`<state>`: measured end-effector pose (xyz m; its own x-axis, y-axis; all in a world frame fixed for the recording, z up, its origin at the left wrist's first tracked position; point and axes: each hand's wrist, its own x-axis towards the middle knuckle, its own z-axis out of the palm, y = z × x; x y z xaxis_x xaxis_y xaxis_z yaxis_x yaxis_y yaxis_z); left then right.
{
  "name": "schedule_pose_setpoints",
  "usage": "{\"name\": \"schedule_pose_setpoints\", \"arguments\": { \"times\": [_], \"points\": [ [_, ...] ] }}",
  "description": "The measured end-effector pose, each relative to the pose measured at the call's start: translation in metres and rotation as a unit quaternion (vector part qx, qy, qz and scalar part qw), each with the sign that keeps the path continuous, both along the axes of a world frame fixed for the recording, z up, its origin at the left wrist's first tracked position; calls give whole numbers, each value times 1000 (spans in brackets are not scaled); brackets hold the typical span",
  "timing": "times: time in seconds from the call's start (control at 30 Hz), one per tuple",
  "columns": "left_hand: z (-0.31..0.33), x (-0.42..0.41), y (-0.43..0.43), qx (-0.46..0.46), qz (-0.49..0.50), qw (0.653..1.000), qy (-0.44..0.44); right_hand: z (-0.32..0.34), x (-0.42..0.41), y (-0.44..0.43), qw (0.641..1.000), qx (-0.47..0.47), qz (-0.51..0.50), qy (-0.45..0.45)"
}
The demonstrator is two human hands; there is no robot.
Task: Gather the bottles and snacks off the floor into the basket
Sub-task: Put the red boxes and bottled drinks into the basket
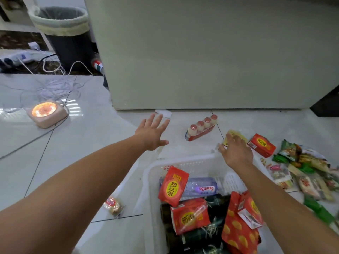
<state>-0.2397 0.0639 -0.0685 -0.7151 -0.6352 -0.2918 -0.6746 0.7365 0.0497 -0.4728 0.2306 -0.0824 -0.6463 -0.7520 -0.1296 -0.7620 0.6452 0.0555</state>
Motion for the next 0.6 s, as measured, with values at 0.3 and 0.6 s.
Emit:
{"name": "schedule_pose_setpoints", "arguments": {
  "times": [0.3, 0.6],
  "points": [
    [-26, -37, -40, 23, 32, 999, 20, -21, -4, -71, 998, -14, 47, -49],
    [-70, -23, -51, 37, 22, 999, -20, -75, 11, -140, 983, 72, 89, -141]
  ]
}}
